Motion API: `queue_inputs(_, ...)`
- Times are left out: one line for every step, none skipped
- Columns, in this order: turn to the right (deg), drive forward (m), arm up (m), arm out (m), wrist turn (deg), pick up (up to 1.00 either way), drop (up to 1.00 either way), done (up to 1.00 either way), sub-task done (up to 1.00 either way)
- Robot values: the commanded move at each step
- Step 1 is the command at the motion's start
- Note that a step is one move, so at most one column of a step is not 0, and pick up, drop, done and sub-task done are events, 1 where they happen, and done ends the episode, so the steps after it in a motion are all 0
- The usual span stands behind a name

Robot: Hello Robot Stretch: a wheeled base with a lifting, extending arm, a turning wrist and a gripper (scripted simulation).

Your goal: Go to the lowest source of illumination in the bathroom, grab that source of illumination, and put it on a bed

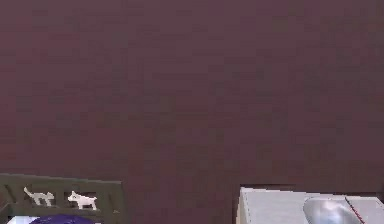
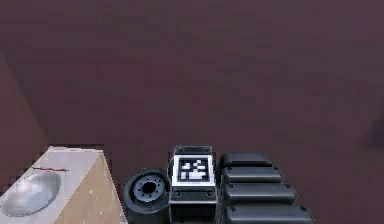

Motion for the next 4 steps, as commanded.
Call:
queue_inputs(18.0, 0.0, 0.0, 0.0, 0.0, 0.0, 0.0, 0.0, 0.0)
queue_inputs(-33.0, 0.0, 0.0, 0.0, 0.0, 0.0, 0.0, 0.0, 0.0)
queue_inputs(45.0, 0.0, 0.0, 0.0, 0.0, 0.0, 0.0, 0.0, 0.0)
queue_inputs(6.0, 0.0, 0.0, 0.0, 0.0, 0.0, 0.0, 0.0, 0.0)
